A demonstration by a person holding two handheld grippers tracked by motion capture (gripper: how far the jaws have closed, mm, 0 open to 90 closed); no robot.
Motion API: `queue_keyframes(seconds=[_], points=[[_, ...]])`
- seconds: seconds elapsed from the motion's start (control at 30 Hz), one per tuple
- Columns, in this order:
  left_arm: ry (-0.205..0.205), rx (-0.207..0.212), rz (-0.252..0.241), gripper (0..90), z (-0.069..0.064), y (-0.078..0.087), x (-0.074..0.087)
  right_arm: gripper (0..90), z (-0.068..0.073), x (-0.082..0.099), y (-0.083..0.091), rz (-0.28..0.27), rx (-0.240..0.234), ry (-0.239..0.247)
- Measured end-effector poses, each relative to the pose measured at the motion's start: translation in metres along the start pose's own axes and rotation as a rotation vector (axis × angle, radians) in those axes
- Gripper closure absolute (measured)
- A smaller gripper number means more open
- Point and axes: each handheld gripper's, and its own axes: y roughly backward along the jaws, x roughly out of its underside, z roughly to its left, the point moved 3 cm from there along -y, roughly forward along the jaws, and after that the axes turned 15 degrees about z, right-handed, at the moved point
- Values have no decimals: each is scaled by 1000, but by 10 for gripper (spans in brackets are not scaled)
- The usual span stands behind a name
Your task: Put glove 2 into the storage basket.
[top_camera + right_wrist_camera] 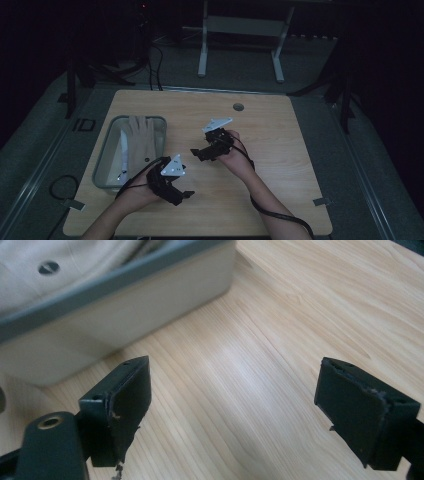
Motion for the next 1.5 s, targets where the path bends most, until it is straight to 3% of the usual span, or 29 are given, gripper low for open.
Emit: queue_keyframes(seconds=[0.17,0.37,0.53,0.63,0.73,0.93,1.07,1.27,1.5], points=[[-15,39,-6,147,-7,-19,-5,150,-12,19,7,1,18,-21],[-44,62,45,147,-14,-41,-6,151,-20,40,6,13,16,-20],[-60,88,59,147,-18,-54,-5,146,-23,54,1,23,12,-28],[-66,92,62,147,-20,-60,-5,143,-23,60,-2,23,7,-29],[-76,99,65,147,-22,-64,-4,138,-23,72,-6,27,25,0],[-69,111,69,147,-24,-73,-1,141,-24,94,-11,63,14,-16],[-54,137,67,147,-22,-76,0,140,-27,107,-11,51,9,-24],[-70,158,62,147,-24,-81,0,141,-26,121,-9,18,3,-27],[-72,189,59,143,-26,-85,0,141,-27,132,-8,24,-2,-38]])
